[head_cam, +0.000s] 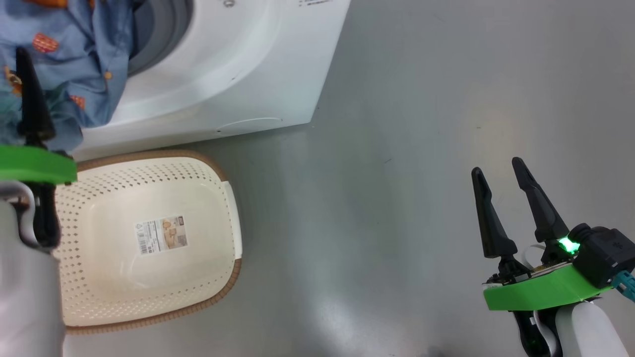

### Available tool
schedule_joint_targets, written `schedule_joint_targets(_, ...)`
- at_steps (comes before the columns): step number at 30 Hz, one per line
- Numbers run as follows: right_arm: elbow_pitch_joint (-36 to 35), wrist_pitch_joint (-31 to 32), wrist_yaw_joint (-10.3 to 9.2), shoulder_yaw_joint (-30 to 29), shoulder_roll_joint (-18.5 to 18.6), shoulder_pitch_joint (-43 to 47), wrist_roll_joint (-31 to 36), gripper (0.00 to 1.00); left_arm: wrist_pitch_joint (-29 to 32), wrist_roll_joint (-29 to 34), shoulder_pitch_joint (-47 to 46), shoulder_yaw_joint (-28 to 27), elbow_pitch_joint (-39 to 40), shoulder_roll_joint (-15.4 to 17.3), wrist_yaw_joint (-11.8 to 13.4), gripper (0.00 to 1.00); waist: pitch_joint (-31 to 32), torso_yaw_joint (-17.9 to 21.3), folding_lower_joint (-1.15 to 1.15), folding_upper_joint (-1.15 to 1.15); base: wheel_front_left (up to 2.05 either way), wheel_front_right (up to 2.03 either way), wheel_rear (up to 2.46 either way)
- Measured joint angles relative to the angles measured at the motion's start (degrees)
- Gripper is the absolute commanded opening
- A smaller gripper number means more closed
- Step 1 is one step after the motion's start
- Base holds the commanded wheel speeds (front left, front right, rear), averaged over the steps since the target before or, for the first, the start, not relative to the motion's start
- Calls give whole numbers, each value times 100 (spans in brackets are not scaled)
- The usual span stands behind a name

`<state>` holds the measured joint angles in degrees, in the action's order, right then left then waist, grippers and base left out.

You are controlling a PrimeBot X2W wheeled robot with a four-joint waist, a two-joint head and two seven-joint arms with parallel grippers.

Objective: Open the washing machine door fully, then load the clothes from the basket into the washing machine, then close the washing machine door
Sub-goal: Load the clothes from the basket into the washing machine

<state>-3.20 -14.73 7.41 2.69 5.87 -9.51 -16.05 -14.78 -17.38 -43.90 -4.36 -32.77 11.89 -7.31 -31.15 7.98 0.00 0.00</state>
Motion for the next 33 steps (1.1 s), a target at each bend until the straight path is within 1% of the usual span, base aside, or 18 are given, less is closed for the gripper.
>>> schedule_joint_targets(8,-5,0,0,-109,122,16,0,100,0,67,872,-85,683,-132,0,100,82,-142,0,0,0,0,0)
schedule_joint_targets(14,4,0,0,-129,156,51,0,100,0,68,1564,-247,1271,-188,0,100,177,-187,0,0,0,0,0)
schedule_joint_targets(24,19,0,0,-135,196,151,0,100,0,121,2708,-625,2130,-383,0,100,255,-202,0,0,0,0,0)
schedule_joint_targets(25,19,0,0,-136,199,152,0,100,1,167,2876,-654,2259,-439,0,100,260,-200,0,0,0,0,0)
schedule_joint_targets(29,19,0,0,-135,207,152,0,100,0,178,3087,-666,2435,-513,0,100,272,-200,0,0,0,0,0)
schedule_joint_targets(33,19,0,0,-134,216,152,0,100,1,185,3156,-698,2526,-521,0,100,271,-209,0,0,0,0,0)
